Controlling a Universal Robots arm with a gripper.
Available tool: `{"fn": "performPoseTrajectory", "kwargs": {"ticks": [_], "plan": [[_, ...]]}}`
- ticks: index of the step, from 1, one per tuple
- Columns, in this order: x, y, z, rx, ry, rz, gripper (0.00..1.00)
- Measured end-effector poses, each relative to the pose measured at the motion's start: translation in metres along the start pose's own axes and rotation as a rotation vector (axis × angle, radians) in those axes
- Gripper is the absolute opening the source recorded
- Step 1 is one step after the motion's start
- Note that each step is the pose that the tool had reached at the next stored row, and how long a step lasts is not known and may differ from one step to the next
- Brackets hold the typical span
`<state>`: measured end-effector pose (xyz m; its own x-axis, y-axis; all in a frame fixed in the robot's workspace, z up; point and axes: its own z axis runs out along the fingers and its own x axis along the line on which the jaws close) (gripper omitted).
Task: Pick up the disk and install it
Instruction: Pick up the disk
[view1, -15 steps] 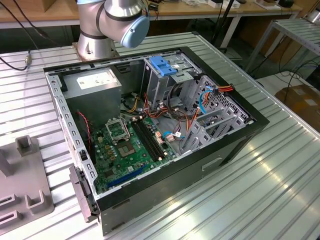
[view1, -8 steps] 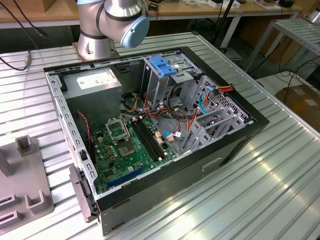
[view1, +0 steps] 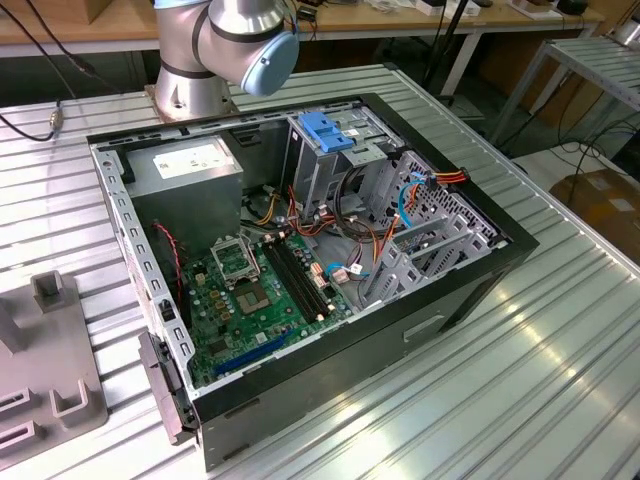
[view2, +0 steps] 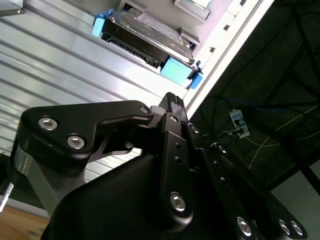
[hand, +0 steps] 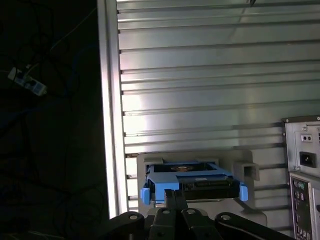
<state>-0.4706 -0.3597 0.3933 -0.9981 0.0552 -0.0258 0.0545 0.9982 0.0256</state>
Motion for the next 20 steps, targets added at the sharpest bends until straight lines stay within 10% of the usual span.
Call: {"fn": "performPoseTrajectory", "kwargs": {"ticks": [20], "plan": [[0.0000,0.0000,0.0000,-0.0102,0.0101,-0.395,0.10]]}}
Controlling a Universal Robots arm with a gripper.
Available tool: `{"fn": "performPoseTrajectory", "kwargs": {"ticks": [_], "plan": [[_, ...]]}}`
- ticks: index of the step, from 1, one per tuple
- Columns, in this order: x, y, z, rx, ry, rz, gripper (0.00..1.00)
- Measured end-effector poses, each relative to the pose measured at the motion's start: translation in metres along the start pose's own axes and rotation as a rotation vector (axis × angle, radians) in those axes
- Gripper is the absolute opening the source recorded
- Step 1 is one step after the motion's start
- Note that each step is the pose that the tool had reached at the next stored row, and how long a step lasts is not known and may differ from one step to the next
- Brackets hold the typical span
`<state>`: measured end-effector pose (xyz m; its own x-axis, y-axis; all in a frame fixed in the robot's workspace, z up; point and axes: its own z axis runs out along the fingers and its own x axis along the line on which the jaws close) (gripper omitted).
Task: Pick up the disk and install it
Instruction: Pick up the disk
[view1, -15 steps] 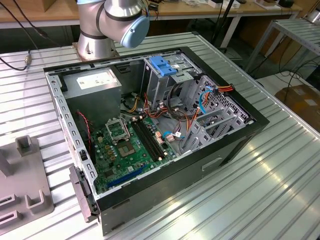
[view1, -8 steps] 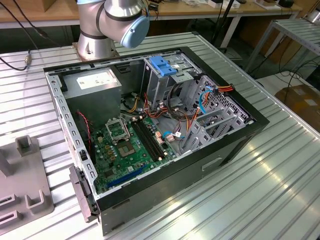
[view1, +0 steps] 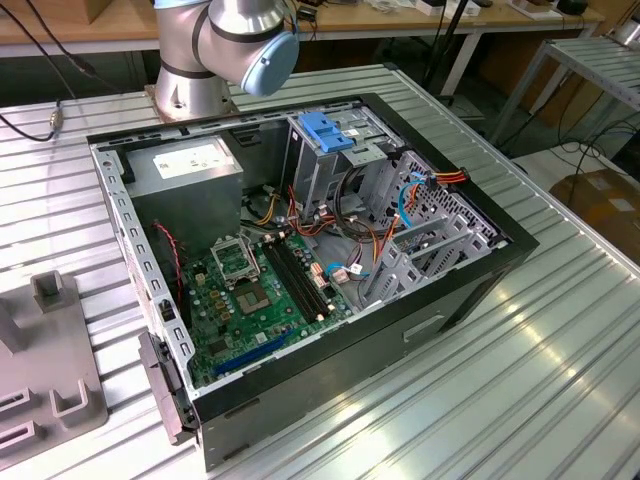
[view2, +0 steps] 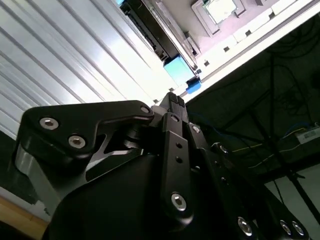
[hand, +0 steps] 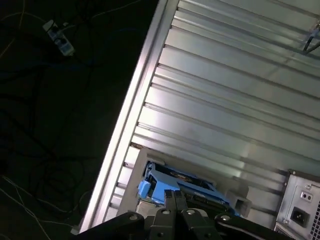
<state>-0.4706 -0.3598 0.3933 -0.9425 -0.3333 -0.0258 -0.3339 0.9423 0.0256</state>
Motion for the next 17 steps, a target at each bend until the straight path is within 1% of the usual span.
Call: {"fn": "performPoseTrajectory", "kwargs": {"ticks": [1,4,6,8,10,12,16,17], "plan": [[0.0000,0.0000,0.0000,-0.0004,0.0003,-0.013,0.10],[0.0000,0.0000,0.0000,-0.0023,0.0022,-0.086,0.10],[-0.0001,0.0000,0.0001,-0.0030,0.0029,-0.115,0.10],[-0.0001,0.0000,0.0000,-0.0044,0.0043,-0.170,0.10],[-0.0001,0.0000,0.0000,-0.0054,0.0052,-0.207,0.10],[-0.0001,0.0000,0.0000,-0.0069,0.0068,-0.266,0.10],[-0.0001,0.0000,0.0000,-0.0085,0.0083,-0.326,0.10],[-0.0001,0.0000,0.0000,-0.0090,0.0089,-0.347,0.10]]}}
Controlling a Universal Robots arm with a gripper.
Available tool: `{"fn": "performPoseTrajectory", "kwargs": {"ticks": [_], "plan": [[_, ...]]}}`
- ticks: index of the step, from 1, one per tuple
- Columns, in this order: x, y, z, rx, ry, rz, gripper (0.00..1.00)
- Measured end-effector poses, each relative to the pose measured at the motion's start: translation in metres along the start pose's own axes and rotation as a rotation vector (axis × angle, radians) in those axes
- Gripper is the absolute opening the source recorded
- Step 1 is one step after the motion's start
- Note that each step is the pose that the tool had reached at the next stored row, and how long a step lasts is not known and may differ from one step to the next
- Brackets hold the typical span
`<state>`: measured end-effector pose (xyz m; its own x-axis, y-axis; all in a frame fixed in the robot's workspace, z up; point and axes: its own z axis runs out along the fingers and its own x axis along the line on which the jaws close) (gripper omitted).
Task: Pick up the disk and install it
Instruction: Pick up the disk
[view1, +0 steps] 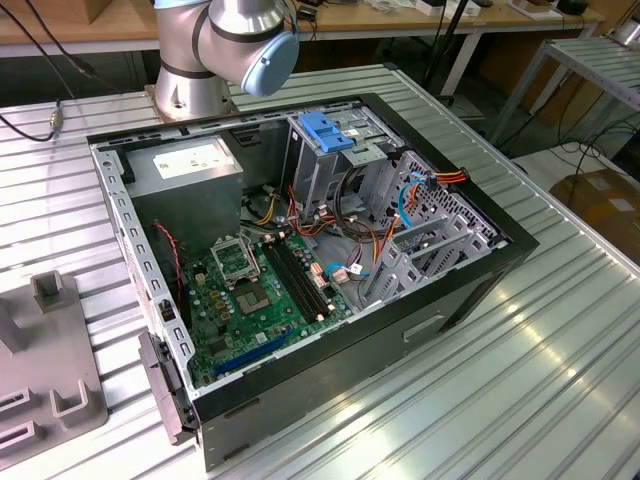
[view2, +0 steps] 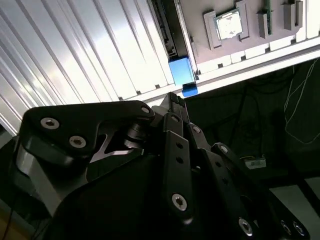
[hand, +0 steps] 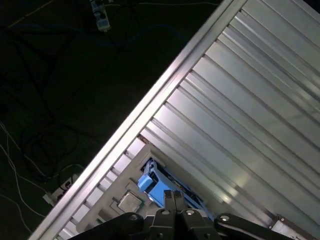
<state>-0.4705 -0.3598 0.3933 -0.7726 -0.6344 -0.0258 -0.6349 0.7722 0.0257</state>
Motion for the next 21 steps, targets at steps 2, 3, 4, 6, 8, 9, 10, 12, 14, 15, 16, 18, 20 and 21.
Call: {"fn": "performPoseTrajectory", "kwargs": {"ticks": [2,3,4,6,8,9,10,12,14,15,16,18,20,21], "plan": [[0.0000,0.0000,0.0001,-0.0010,0.0010,-0.042,0.10],[0.0000,0.0000,0.0000,-0.0015,0.0016,-0.061,0.10],[0.0000,0.0000,0.0000,-0.0018,0.0019,-0.072,0.10],[0.0000,0.0000,0.0000,-0.0028,0.0028,-0.110,0.10],[0.0000,0.0000,0.0000,-0.0037,0.0038,-0.147,0.10],[0.0000,0.0000,0.0000,-0.0044,0.0044,-0.171,0.10],[0.0000,0.0000,0.0001,-0.0050,0.0050,-0.198,0.10],[0.0000,0.0000,0.0000,-0.0063,0.0063,-0.246,0.10],[0.0000,0.0000,0.0000,-0.0073,0.0073,-0.285,0.10],[0.0000,0.0000,0.0000,-0.0077,0.0077,-0.300,0.10],[0.0000,0.0000,0.0001,-0.0081,0.0080,-0.315,0.10],[0.0000,0.0000,0.0000,-0.0088,0.0088,-0.342,0.10],[0.0000,0.0000,0.0000,-0.0097,0.0097,-0.378,0.10],[0.0000,0.0000,0.0000,-0.0102,0.0102,-0.396,0.10]]}}
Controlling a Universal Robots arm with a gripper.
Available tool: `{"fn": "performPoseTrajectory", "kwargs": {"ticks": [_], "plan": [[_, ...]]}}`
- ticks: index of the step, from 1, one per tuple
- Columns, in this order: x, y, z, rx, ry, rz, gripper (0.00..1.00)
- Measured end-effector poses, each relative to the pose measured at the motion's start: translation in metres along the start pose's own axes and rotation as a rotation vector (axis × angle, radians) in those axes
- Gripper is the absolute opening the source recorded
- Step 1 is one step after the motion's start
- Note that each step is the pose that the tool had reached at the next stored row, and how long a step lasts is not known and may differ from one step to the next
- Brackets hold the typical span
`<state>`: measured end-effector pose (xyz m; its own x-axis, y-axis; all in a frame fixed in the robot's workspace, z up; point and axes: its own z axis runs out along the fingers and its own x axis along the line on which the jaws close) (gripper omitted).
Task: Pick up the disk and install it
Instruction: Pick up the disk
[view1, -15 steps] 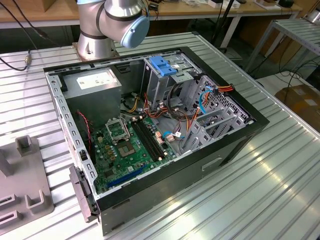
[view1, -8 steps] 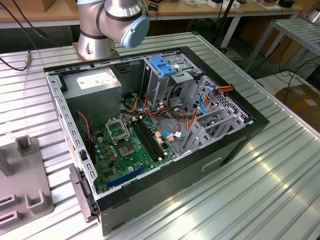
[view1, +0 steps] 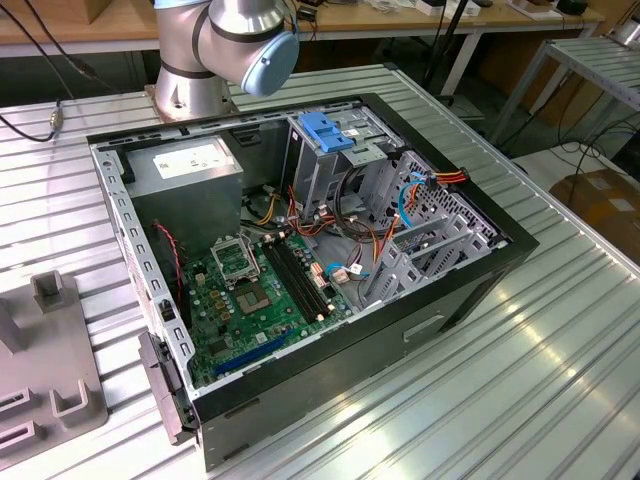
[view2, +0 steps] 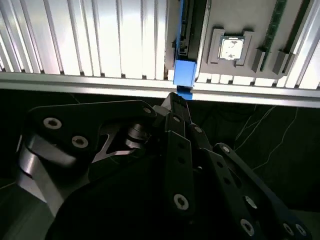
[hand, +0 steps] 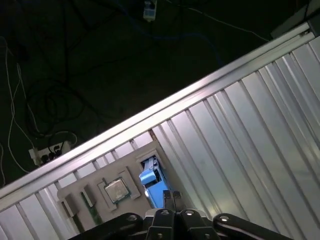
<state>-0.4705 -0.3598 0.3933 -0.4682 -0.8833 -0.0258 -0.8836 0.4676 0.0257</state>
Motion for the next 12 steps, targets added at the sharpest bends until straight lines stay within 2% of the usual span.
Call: {"fn": "performPoseTrajectory", "kwargs": {"ticks": [3,11,12], "plan": [[0.0000,0.0000,0.0000,-0.0018,0.0018,-0.071,0.10],[0.0002,-0.0001,0.0006,-0.0058,0.0058,-0.226,0.10],[0.0003,-0.0002,0.0008,-0.0066,0.0066,-0.262,0.10]]}}
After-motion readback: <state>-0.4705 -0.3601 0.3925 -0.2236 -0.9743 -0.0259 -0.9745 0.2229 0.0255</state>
